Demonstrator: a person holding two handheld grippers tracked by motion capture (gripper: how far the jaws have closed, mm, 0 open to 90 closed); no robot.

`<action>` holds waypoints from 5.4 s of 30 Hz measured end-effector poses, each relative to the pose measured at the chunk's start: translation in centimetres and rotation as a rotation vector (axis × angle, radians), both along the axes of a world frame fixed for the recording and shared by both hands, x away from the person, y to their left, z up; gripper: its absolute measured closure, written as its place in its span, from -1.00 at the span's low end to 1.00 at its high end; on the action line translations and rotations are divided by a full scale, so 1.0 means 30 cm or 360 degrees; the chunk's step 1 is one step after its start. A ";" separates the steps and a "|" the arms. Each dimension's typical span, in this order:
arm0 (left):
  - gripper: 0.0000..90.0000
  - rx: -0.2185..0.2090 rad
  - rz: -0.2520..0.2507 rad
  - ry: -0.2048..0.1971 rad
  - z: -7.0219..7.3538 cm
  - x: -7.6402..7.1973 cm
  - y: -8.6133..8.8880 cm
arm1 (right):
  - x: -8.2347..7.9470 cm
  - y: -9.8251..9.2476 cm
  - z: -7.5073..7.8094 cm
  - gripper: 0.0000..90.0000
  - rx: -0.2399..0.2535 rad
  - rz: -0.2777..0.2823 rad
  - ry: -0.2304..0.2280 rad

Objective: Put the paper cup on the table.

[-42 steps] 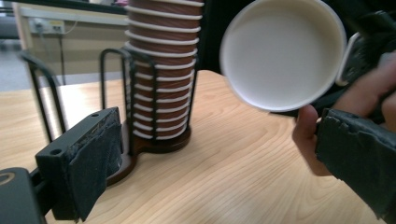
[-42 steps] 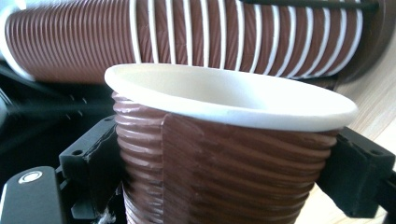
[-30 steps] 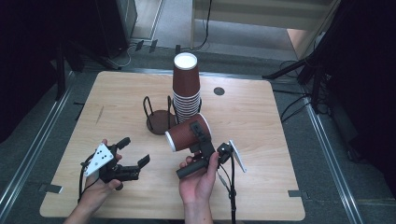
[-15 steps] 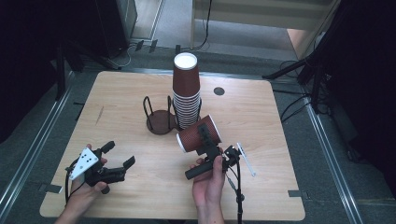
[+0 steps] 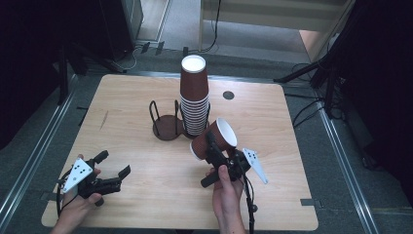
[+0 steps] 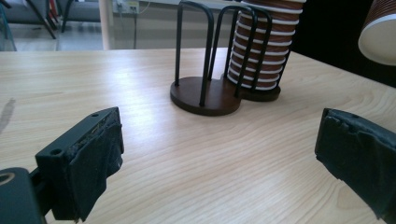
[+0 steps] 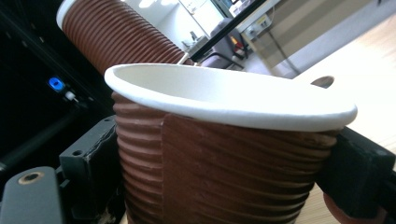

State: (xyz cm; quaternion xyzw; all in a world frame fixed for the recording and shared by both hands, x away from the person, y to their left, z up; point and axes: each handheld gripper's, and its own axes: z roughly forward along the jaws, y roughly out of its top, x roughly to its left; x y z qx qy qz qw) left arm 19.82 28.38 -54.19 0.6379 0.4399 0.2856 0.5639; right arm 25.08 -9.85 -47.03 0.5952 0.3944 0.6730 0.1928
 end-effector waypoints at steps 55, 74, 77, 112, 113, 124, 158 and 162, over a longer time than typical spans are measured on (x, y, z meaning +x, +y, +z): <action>-0.96 -0.0029 0.0090 0.0056 -0.036 0.019 0.015 | 0.223 -0.127 0.028 -0.76 -0.0979 -0.0450 -0.0207; -0.96 -0.0076 0.0142 0.0111 -0.036 0.025 0.025 | 0.386 -0.176 -0.061 -0.76 -0.1076 -0.0443 -0.0182; -0.96 -0.0079 0.0141 0.0112 -0.036 0.025 0.026 | 0.403 -0.185 -0.082 -0.76 -0.1093 -0.0437 -0.0155; -0.96 -0.0094 0.0146 0.0131 -0.036 0.030 0.027 | 0.444 -0.203 -0.243 -0.82 -0.1184 -0.0393 0.0008; -0.96 -0.0094 0.0145 0.0131 -0.036 0.030 0.027 | 0.442 -0.200 -0.244 -0.82 -0.1187 -0.0395 0.0011; -0.96 -0.0089 0.0143 0.0132 -0.036 0.031 0.026 | 0.421 -0.190 -0.225 -0.99 -0.1148 -0.0255 0.0016; -0.96 -0.0075 0.0144 0.0146 -0.035 0.033 0.024 | 0.262 -0.233 -0.063 -1.00 -0.1033 -0.0091 -0.0059; -0.96 -0.0075 0.0143 0.0146 -0.035 0.033 0.025 | 0.242 -0.259 -0.068 -1.00 -0.1027 -0.0102 -0.0062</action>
